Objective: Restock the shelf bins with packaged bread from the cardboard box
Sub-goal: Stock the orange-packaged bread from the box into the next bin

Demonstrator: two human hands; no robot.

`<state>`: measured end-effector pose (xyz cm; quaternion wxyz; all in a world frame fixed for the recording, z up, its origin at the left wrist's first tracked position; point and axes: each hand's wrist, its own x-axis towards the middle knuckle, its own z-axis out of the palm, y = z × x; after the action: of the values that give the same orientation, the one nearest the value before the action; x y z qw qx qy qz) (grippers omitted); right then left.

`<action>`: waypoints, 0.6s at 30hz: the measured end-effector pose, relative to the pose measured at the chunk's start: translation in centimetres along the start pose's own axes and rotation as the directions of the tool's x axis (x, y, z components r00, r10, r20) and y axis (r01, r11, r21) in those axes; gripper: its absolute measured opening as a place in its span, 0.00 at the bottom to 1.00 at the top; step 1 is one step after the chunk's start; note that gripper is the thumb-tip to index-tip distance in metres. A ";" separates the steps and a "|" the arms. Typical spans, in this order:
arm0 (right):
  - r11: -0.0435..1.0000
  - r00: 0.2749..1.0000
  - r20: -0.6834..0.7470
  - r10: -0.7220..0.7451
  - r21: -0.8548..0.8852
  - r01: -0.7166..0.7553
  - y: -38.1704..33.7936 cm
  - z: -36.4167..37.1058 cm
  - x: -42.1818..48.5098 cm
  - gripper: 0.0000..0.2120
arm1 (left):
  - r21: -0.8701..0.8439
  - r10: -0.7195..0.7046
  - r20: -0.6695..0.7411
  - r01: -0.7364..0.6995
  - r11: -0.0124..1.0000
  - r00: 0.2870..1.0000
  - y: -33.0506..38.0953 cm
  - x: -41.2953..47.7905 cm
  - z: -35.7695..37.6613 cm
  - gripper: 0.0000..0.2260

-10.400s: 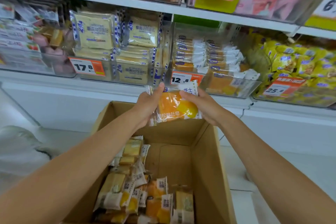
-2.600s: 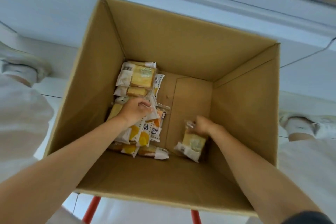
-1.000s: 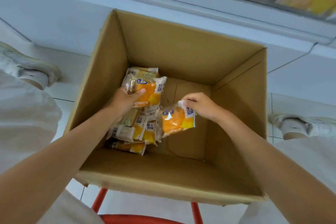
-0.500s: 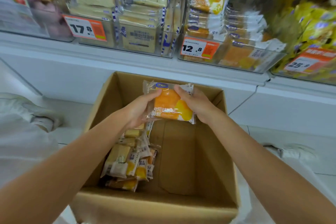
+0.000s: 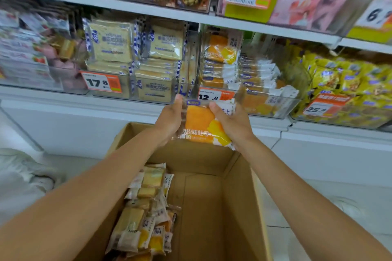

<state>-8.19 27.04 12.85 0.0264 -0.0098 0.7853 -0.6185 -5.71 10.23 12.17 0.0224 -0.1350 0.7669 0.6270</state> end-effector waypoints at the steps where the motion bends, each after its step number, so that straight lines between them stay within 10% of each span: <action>1: 1.000 0.999 -0.032 -0.016 0.003 0.016 -0.8 -0.4 0.8 0.19 | 0.044 0.065 -0.014 -0.064 0.997 0.998 1.1 0.7 -0.2 0.32; 4: 0.997 0.988 -0.136 -0.071 0.005 0.073 -2.9 -1.9 3.7 0.20 | 0.143 0.327 -0.106 -0.311 0.940 0.939 4.2 3.7 -0.8 0.40; 9: 0.991 0.946 -0.293 -0.137 -0.055 0.126 -4.8 -3.8 12.0 0.25 | 0.359 0.541 -0.194 -0.454 0.815 0.818 7.8 10.3 -1.2 0.21; 18: 0.934 0.872 -0.336 -0.356 -0.102 0.342 -5.7 -2.6 25.4 0.16 | 0.415 0.417 -0.025 -0.370 0.831 0.909 11.9 21.3 1.8 0.18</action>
<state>-33.82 26.98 18.29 -0.2253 -0.0420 0.7746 -0.5895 -29.25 10.31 18.82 -0.1239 -0.0024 0.8900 0.4389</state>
